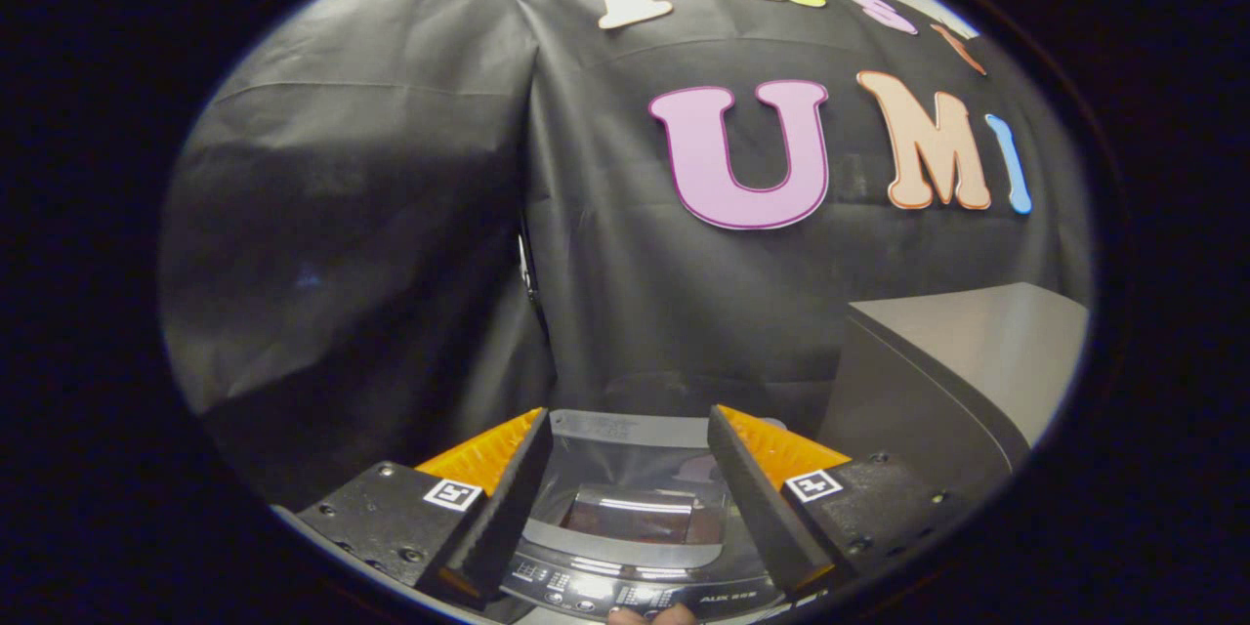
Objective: Put the clothes into the washing machine and then close the washing machine lid.
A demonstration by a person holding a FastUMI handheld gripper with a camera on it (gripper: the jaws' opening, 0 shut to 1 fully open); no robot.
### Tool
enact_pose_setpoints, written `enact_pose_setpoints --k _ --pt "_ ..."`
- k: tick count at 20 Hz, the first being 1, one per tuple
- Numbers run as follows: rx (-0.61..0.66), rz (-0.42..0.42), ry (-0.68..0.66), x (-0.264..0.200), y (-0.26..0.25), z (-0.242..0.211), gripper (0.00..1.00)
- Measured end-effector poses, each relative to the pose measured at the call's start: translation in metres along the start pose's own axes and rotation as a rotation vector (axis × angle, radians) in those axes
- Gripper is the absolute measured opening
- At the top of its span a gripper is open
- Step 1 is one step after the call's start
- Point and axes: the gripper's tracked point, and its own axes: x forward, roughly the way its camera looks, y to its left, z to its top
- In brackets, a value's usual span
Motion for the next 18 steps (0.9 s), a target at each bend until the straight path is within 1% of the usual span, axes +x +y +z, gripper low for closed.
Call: enact_pose_setpoints --k 1,3,6,14,18 --pt "0.010 0.003 0.000 -0.005 -0.002 0.002 0.97" --pt "-0.010 -0.004 -0.018 -0.017 -0.008 0.005 0.97" --pt "-0.028 -0.016 -0.037 -0.044 -0.012 -0.006 0.97" --pt "0.027 -0.032 -0.071 -0.112 -0.028 -0.023 0.97" --pt "0.024 -0.033 -0.052 -0.152 -0.031 -0.055 0.97"
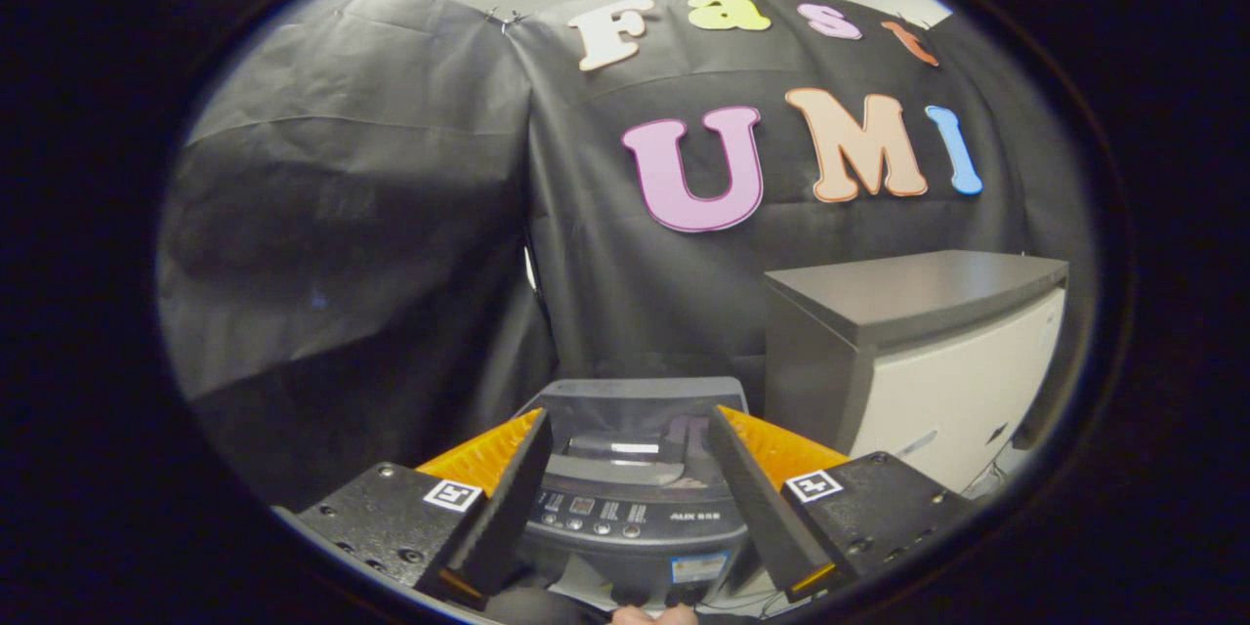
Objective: Put the clothes into the washing machine and then close the washing machine lid.
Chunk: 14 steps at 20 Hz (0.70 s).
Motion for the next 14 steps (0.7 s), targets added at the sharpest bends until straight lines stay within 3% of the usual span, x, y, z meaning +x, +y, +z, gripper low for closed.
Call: enact_pose_setpoints --k 6,14 --pt "0.026 -0.006 -0.016 -0.067 -0.005 -0.037 0.97" --pt "-0.036 -0.069 -0.112 -0.143 -0.009 -0.032 0.97"
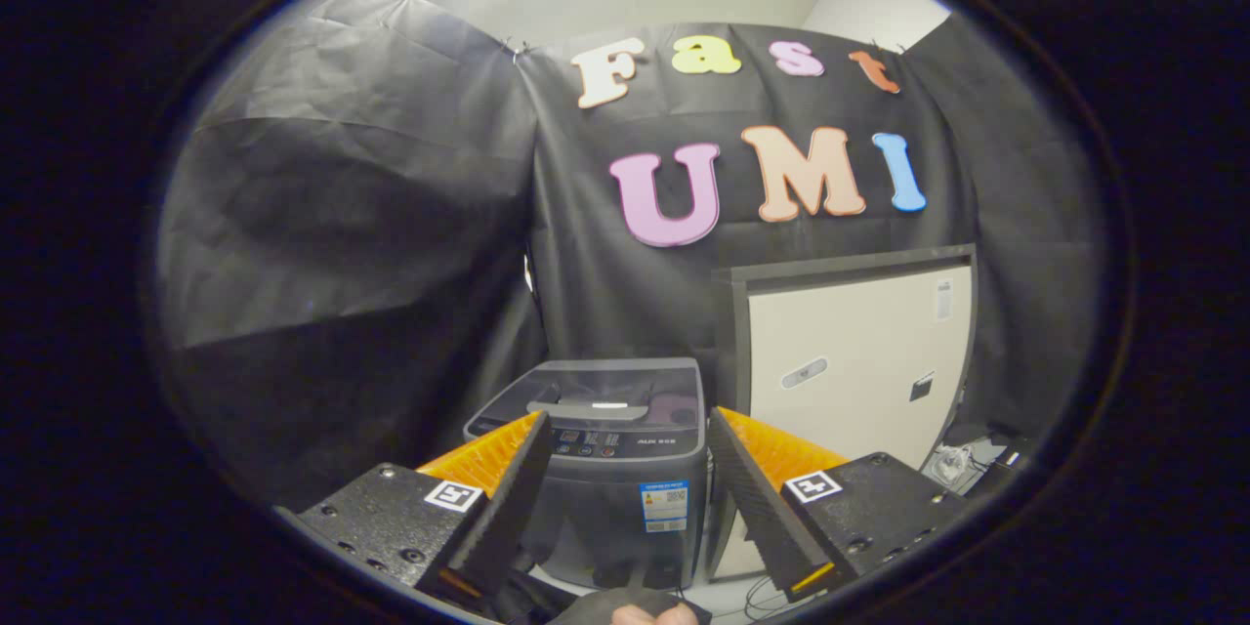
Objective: Put the clothes into the washing machine and then close the washing machine lid.
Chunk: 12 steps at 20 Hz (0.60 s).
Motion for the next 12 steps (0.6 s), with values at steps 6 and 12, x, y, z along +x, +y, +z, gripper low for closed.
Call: enact_pose_setpoints --k 6,12 --pt "-0.008 -0.024 0.002 -0.042 0.000 -0.010 0.97" --pt "-0.055 -0.030 -0.017 -0.059 0.001 -0.025 0.97"
